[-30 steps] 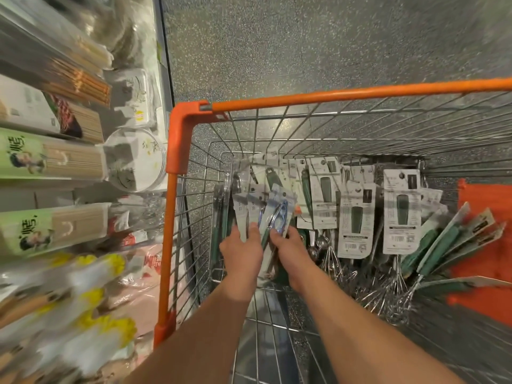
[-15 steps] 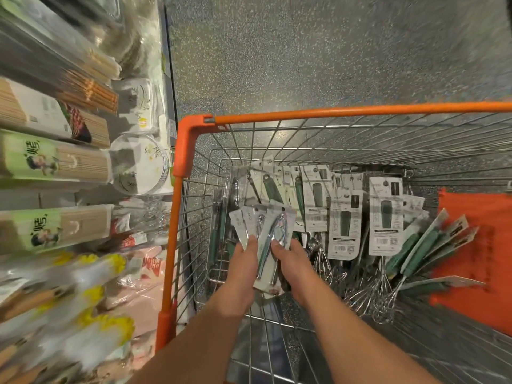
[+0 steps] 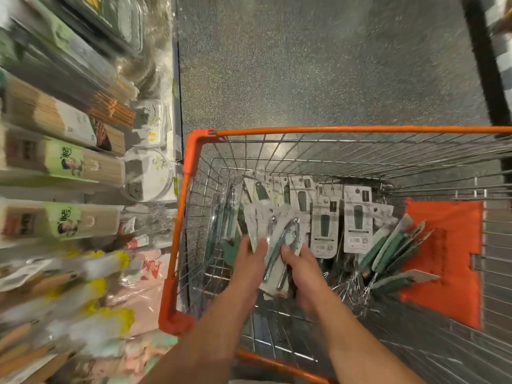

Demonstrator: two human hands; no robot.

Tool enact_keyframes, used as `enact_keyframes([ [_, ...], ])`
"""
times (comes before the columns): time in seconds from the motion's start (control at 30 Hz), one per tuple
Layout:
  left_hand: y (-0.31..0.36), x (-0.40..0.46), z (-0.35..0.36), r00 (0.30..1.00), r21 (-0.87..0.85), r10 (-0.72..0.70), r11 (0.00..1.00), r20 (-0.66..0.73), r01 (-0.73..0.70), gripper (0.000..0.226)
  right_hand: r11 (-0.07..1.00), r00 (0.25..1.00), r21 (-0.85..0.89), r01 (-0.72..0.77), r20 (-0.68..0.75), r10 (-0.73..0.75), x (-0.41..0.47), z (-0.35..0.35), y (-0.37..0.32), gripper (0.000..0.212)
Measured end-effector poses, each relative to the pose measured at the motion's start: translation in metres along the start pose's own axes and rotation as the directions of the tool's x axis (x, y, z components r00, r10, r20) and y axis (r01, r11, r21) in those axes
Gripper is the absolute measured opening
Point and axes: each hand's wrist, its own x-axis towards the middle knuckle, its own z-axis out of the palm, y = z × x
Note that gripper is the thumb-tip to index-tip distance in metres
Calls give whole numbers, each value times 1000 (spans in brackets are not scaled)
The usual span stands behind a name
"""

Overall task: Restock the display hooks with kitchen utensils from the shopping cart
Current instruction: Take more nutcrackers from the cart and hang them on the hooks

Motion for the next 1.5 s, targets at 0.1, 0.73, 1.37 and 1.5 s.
enact_keyframes([
  [0.1, 8, -23, 3, 999, -135, 21, 991, -29, -25, 79, 999, 998, 9, 39, 41, -39, -23, -10, -17, 24],
  [0.73, -29, -228, -22, 852, -586, 382, 618, -357, -523, 26, 774, 756, -294, 561, 563, -333, -210, 7, -52, 20],
  [1.37, -316, -469, -210, 391, -382, 30, 155, -920, -911, 53, 372, 155, -73, 925, 969, -194, -446, 166, 227, 2],
  [1.5, -386, -501, -236, 266, -278, -92, 160, -960, -947, 40, 393, 76, -54, 918, 996, -40, -478, 178, 297, 24],
])
